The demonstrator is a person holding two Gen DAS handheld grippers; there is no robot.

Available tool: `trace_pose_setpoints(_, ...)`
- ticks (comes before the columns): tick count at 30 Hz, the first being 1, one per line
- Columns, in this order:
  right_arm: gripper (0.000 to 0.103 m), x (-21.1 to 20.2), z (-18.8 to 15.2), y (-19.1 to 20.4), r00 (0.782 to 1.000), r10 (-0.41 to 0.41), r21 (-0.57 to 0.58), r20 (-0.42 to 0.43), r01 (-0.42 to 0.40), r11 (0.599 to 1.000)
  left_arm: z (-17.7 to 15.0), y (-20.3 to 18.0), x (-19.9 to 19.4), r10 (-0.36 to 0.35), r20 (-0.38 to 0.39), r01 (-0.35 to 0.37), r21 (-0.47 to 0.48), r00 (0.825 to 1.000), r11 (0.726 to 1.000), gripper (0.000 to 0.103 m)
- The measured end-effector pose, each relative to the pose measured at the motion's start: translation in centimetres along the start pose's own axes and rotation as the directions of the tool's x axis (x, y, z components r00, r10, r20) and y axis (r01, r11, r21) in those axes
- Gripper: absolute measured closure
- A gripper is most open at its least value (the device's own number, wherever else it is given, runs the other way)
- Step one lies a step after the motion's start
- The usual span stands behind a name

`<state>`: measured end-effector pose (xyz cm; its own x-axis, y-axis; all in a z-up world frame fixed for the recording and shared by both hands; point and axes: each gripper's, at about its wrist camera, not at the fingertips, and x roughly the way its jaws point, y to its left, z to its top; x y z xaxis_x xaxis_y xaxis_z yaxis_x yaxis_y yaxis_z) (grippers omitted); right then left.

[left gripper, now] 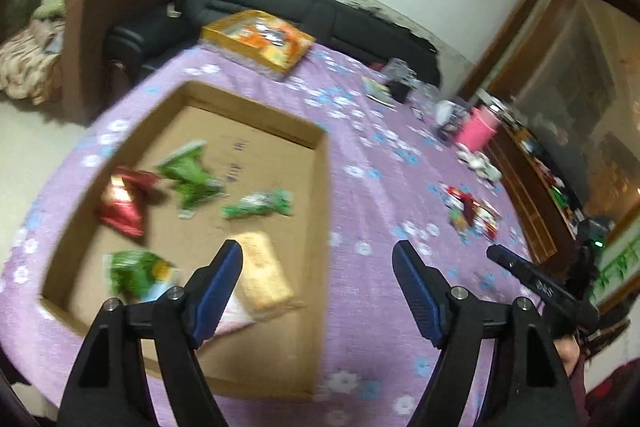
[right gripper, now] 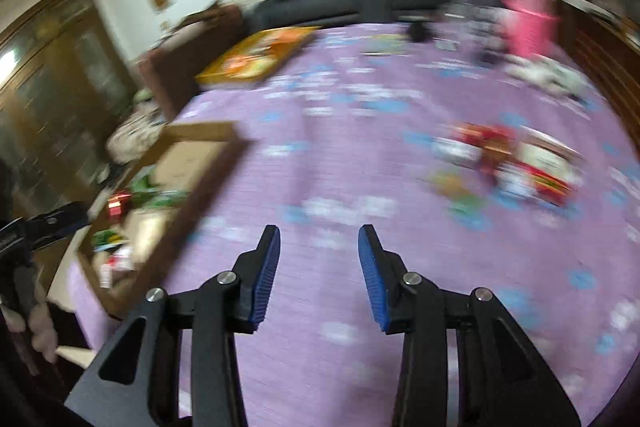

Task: Organize snacks
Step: 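Move both grippers back over the snack pile, then grasp the clear-wrapped round cake with the left gripper while the right grasps a white candy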

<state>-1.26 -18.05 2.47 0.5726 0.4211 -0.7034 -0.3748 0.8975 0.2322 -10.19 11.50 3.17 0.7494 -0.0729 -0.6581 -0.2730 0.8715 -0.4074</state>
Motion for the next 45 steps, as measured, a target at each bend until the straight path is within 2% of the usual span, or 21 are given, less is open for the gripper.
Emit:
trace_pose_setpoints(2, 0.061, -0.8, 0.0, -3.6, 0.999, -0.054, 0.062, -0.001, 0.054, 0.997, -0.4, -1.2, 0.7, -0.024, -0.023, 0.025, 0.022, 0.999, 0.999, 0.026)
trace_pose_setpoints(6, 0.061, -1.0, 0.8, -7.0, 0.998, -0.067, 0.119, 0.011, 0.065, 0.991, -1.7, -4.2, 2.8, -0.046, -0.09, 0.054, 0.08, 0.995, 0.995, 0.026)
trace_pose_setpoints(10, 0.061, 1.2, 2.3, -6.5, 0.999, -0.043, 0.072, 0.006, 0.042, 0.996, -2.5, -6.3, 4.1, -0.054, -0.135, 0.072, 0.129, 0.989, 0.989, 0.026)
trace_pose_setpoints(14, 0.061, 5.5, 3.7, -5.2, 0.998, -0.049, -0.001, -0.039, 0.049, 0.999, -2.8, -7.1, 4.4, -0.041, -0.146, 0.063, 0.151, 0.988, 0.986, 0.026)
trace_pose_setpoints(17, 0.061, 8.5, 4.2, -4.2, 0.993, -0.088, -0.055, -0.072, 0.085, 0.995, -2.8, -7.2, 4.6, -0.037, -0.142, 0.059, 0.151, 0.989, 0.987, 0.026)
trace_pose_setpoints(20, 0.072, 10.1, 4.3, -3.8, 0.989, -0.117, -0.066, -0.093, 0.111, 0.992, -2.6, -7.4, 4.9, -0.029, -0.138, 0.049, 0.142, 0.99, 0.989, 0.026)
trace_pose_setpoints(22, 0.076, 9.9, 4.3, -3.7, 0.993, -0.062, -0.017, -0.102, 0.06, 0.998, -2.4, -7.6, 5.0, -0.022, -0.112, 0.038, 0.139, 0.993, 0.99, 0.026)
trace_pose_setpoints(25, 0.076, 9.4, 3.7, -2.6, 0.989, 0.045, 0.028, -0.139, -0.042, 0.999, -2.4, -7.8, 5.8, -0.018, -0.126, 0.036, 0.141, 0.992, 0.989, 0.026)
trace_pose_setpoints(29, 0.074, 8.8, 2.6, -0.3, 0.945, 0.244, 0.071, -0.216, -0.234, 0.97, -3.0, -7.5, 7.0, -0.038, -0.169, 0.059, 0.117, 0.985, 0.991, 0.026)
trace_pose_setpoints(31, 0.073, 7.5, 3.0, -0.8, 0.945, 0.275, 0.092, -0.179, -0.262, 0.961, -3.4, -7.4, 7.3, -0.044, -0.187, 0.067, 0.118, 0.981, 0.991, 0.026)
trace_pose_setpoints(33, 0.065, 5.7, 3.9, -2.5, 0.965, 0.238, 0.103, -0.114, -0.227, 0.968, -3.7, -7.6, 7.5, -0.046, -0.195, 0.071, 0.125, 0.98, 0.99, 0.026)
trace_pose_setpoints(35, 0.062, 4.0, 4.9, -4.9, 0.989, 0.144, 0.108, -0.046, -0.138, 0.984, -3.9, -8.0, 7.6, -0.056, -0.197, 0.085, 0.141, 0.979, 0.986, 0.026)
trace_pose_setpoints(36, 0.062, 3.6, 5.1, -6.0, 0.994, 0.109, 0.116, -0.034, -0.104, 0.988, -3.9, -8.2, 7.7, -0.063, -0.199, 0.094, 0.15, 0.978, 0.984, 0.028)
trace_pose_setpoints(38, 0.062, 3.2, 5.4, -8.1, 0.998, 0.062, 0.147, -0.008, -0.06, 0.987, -3.9, -9.2, 8.2, -0.086, -0.208, 0.125, 0.182, 0.974, 0.975, 0.028)
trace_pose_setpoints(40, 0.062, 3.6, 5.6, -9.2, 1.0, 0.028, 0.162, -0.01, -0.026, 0.986, -3.8, -10.5, 9.0, -0.106, -0.212, 0.152, 0.216, 0.972, 0.965, 0.036)
trace_pose_setpoints(41, 0.062, 4.0, 5.7, -9.4, 1.0, 0.02, 0.161, -0.018, -0.017, 0.987, -3.6, -11.0, 9.4, -0.107, -0.213, 0.156, 0.229, 0.971, 0.961, 0.041)
trace_pose_setpoints(44, 0.062, 5.1, 6.1, -8.4, 0.999, -0.013, 0.117, -0.03, 0.017, 0.993, -3.1, -12.5, 10.9, -0.104, -0.208, 0.157, 0.259, 0.973, 0.953, 0.042)
trace_pose_setpoints(45, 0.062, 5.7, 6.5, -7.9, 0.998, -0.056, 0.084, -0.034, 0.059, 0.995, -2.8, -12.9, 11.5, -0.107, -0.209, 0.162, 0.265, 0.972, 0.95, 0.042)
